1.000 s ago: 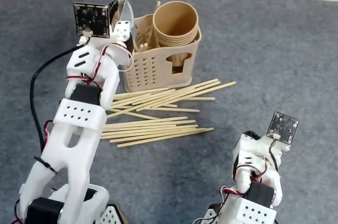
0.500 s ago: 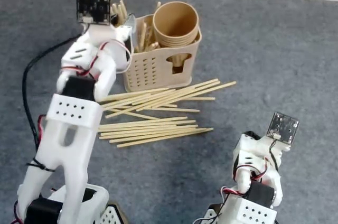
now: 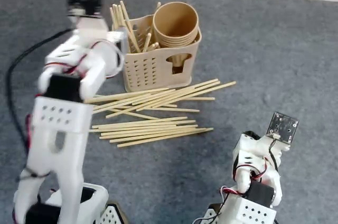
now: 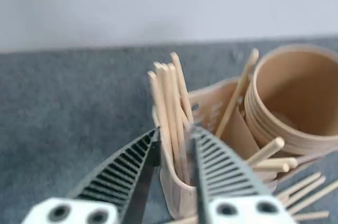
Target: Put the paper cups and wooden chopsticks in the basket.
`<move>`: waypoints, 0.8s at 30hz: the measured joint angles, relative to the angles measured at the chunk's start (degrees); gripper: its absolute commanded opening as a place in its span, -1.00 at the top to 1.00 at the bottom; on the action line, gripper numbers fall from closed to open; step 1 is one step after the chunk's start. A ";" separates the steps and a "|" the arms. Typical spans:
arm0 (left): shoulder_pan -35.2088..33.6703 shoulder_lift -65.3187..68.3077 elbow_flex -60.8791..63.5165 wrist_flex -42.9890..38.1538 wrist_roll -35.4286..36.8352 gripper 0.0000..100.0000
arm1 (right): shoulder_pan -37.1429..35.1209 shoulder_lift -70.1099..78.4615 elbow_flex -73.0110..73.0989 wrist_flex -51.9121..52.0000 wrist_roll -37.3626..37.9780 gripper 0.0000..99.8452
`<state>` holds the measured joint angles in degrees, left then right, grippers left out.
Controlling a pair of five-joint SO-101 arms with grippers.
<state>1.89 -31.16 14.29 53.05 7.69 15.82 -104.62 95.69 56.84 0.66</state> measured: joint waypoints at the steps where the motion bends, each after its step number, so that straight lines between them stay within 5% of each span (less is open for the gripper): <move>1: -0.53 -2.02 0.97 0.00 0.00 0.95 | 0.00 0.00 0.00 0.00 0.00 0.99; 8: -2.20 -15.74 13.71 0.00 -9.14 0.99 | 0.00 0.00 0.00 0.00 0.00 0.99; 24: -16.70 -36.13 42.46 0.00 -9.67 0.99 | 0.00 0.00 0.00 0.00 0.00 0.99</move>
<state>-14.81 -67.30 56.75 53.05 -1.98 15.82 -104.62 95.69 56.84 0.66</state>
